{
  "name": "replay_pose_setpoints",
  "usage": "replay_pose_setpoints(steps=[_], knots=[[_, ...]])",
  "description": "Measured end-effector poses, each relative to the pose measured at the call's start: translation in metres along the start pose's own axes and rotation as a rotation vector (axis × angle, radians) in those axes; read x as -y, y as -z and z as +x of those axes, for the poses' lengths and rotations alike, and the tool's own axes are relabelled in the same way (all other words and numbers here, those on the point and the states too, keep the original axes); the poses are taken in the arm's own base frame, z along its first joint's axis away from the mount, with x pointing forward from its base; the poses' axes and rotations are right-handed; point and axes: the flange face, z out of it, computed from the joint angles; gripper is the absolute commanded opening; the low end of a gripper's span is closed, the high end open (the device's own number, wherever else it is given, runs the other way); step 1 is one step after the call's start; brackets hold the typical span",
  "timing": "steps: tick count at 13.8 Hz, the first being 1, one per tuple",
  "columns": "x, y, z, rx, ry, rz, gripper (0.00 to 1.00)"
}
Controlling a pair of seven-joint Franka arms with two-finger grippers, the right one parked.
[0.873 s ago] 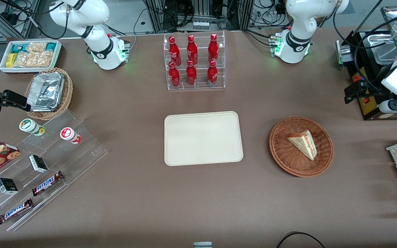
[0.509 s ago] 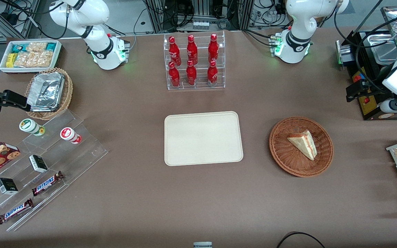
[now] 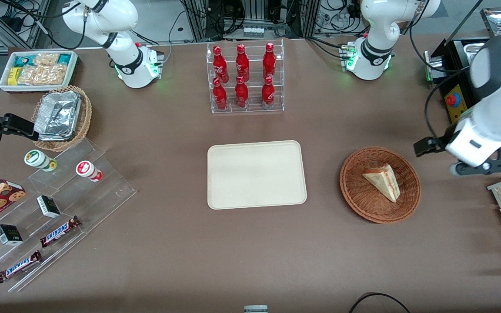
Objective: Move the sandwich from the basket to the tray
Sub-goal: 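Move the left gripper over the sandwich in the wicker basket and lower it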
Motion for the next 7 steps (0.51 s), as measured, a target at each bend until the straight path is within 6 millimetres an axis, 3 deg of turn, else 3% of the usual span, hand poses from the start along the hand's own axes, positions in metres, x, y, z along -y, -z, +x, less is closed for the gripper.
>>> replay_pose_setpoints(steps=[3, 7], knots=[[-0.022, -0.046, -0.01, -0.037, 0.13, -0.013, 1.0], [-0.022, -0.101, -0.028, -0.097, 0.283, -0.044, 1.0]])
